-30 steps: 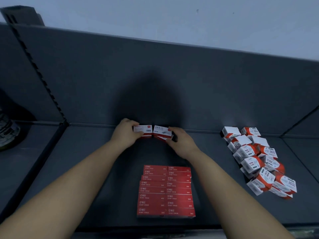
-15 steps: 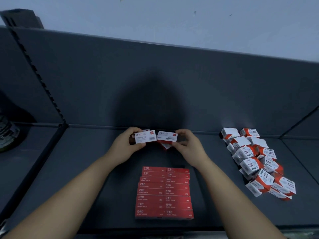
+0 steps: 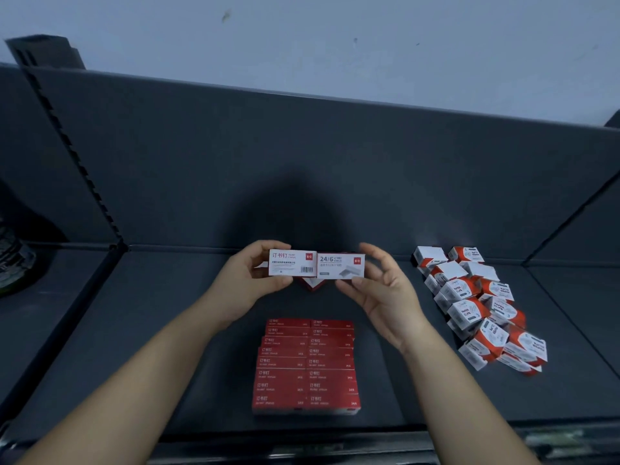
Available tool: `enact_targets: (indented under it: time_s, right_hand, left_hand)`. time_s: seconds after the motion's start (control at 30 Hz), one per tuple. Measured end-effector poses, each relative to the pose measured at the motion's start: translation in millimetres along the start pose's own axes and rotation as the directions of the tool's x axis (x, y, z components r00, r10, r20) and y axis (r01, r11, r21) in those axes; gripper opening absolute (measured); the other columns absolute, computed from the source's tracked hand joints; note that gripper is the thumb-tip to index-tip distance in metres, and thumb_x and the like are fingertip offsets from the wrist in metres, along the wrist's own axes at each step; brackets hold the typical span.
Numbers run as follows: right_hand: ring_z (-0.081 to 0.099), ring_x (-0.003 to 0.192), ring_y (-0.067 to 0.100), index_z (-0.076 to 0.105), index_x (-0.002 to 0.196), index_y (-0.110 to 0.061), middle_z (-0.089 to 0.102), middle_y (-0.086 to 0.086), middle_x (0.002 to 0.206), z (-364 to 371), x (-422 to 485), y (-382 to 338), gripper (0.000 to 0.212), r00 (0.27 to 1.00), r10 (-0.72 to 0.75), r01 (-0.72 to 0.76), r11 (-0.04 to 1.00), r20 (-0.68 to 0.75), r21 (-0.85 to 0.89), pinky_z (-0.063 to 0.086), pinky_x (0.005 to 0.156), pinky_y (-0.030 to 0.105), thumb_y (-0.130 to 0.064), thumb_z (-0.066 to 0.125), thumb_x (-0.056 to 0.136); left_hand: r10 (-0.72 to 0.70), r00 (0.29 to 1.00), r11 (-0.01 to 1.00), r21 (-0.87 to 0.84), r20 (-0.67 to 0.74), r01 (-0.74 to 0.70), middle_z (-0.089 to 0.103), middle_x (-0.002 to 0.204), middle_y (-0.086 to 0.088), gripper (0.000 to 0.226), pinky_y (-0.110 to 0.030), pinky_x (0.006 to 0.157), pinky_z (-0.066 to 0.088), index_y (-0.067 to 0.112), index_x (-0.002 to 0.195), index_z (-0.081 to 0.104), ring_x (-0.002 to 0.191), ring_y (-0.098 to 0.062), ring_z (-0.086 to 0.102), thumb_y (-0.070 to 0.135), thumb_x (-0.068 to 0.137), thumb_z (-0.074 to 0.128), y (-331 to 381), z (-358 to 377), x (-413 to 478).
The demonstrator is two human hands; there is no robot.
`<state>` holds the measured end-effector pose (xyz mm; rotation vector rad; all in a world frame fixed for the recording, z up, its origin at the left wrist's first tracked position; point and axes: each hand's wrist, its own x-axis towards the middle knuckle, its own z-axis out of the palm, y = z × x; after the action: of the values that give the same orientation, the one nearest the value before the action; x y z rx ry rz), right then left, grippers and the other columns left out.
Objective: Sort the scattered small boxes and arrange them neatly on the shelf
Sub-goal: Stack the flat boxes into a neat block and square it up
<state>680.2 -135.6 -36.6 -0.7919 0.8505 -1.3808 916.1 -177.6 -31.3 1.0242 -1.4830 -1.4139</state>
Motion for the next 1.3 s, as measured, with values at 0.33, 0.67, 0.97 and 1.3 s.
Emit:
enact_targets:
  time_s: [0.33,0.67,0.97,1.3]
  right_hand:
    - [0.071,0.091,0.026,0.052,0.124,-0.008,0.067,0.008,0.093,19,-27,-16,0.046,1.0,-0.013,0.012,0.999,-0.027,-0.035,0.06,0.075,0.039,0.021,0.036,0.092]
    - [0.068,0.094,0.03,0.052,0.082,-0.004,0.062,0.008,0.084,30,-42,-21,0.013,0.996,-0.086,0.087,0.994,-0.028,0.061,0.056,0.089,0.043,0.008,0.049,0.083]
    - [0.063,0.101,0.022,0.047,0.104,-0.017,0.059,0.008,0.114,19,-46,-16,0.058,0.987,-0.157,0.152,0.976,-0.022,-0.158,0.052,0.086,0.036,0.034,0.035,0.079]
    - [0.064,0.11,0.024,0.058,0.107,-0.03,0.064,0.003,0.109,13,-48,-15,0.046,0.991,-0.118,0.133,0.891,0.061,-0.434,0.054,0.091,0.04,0.001,0.06,0.072]
  left_hand:
    - [0.03,1.0,0.999,-0.031,-0.004,-0.031,0.072,0.11,0.003,0.045,-0.019,0.081,0.053,0.025,0.115,0.062,0.103,-0.009,0.067,-0.002,0.081,0.073,11,15,-26]
    - [0.035,0.999,0.999,-0.037,-0.007,-0.036,0.072,0.107,0.002,0.043,-0.017,0.078,0.052,0.023,0.113,0.063,0.099,-0.01,0.067,-0.004,0.08,0.073,17,23,-43]
    - [0.033,0.999,0.999,-0.035,0.013,-0.032,0.072,0.108,0.004,0.044,-0.018,0.08,0.052,0.025,0.113,0.064,0.101,-0.009,0.067,-0.004,0.08,0.072,19,27,-48]
    - [0.02,0.996,1.0,-0.016,0.085,-0.019,0.073,0.106,0.004,0.042,-0.019,0.081,0.052,0.023,0.114,0.061,0.094,-0.005,0.067,-0.006,0.084,0.067,21,27,-48]
